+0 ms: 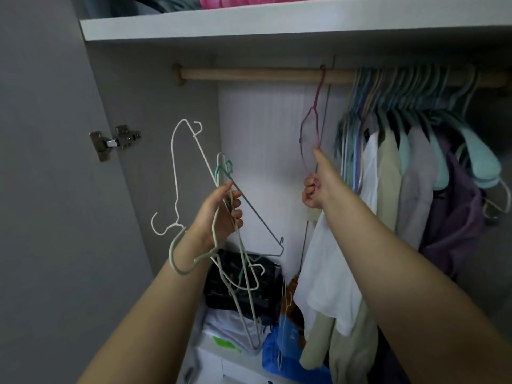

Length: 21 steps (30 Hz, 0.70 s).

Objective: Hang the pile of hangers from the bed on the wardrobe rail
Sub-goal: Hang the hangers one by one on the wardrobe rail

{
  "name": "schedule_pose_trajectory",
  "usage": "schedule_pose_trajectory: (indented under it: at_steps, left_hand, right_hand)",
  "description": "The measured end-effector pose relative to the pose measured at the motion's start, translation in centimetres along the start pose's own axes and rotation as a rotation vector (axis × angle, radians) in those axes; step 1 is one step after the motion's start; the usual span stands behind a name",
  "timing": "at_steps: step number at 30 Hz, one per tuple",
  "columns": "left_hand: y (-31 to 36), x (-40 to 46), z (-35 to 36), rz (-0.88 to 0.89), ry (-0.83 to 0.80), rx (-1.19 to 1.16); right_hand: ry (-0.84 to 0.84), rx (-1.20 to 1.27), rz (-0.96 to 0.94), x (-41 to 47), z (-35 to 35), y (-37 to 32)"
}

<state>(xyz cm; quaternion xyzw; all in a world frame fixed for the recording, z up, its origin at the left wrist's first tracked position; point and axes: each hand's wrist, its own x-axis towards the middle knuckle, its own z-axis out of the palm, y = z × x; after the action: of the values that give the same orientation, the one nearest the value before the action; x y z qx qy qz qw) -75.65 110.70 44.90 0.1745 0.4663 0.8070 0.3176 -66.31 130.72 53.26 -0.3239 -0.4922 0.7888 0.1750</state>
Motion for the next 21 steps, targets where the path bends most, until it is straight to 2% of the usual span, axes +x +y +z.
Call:
schedule_pose_trajectory:
  at_steps: [2, 4, 7, 10, 13, 15, 17, 19, 21]
  left_hand:
    - [-0.3, -0.2, -0.1, -0.007, -0.023, -0.021]
    - [-0.6, -0.5, -0.2, -0.015, -0.046, -0.049]
    - [-0.7, -1.3, -0.6, -0.026, -0.041, -0.049]
    - [-0.7, -2.1, -1.0, -0.037, -0.019, -0.057]
    - [-0.7, -2.7, -1.7, -0.038, -0.032, -0.085]
    - [-0.8, -3.0, -2.4, -0.051, -0.048, -0.085]
    - [-1.2, -3.2, -3.1, -0.076, -0.074, -0.069]
    - [-1.6, -3.7, -3.8, -0.117, -0.131, -0.057]
    - [-2.1, -4.4, -3.8, -0.165, -0.203, -0.035]
  right_hand:
    - [0.013, 0.004, 0.014, -0.1, -0.4, 0.1]
    - [0.042, 0.112, -0.01, -0.2, -0.8, 0.1]
    - [0.097, 0.326, -0.146, -0.2, -1.3, 0.9]
    - [0.071, 0.311, -0.252, 0.0, -2.0, 3.2]
    - [-0.061, 0.189, -0.18, 0.3, -2.8, 7.5]
    - [-0.064, 0.079, -0.056, 0.3, -3.2, 11.0]
    - [-0.07, -0.164, -0.015, 0.2, -3.4, 14.1]
    - [-0.117, -0.515, -0.198, 0.5, -3.3, 16.0]
    - [-0.218, -0.715, -0.428, 0.1, -2.5, 16.3]
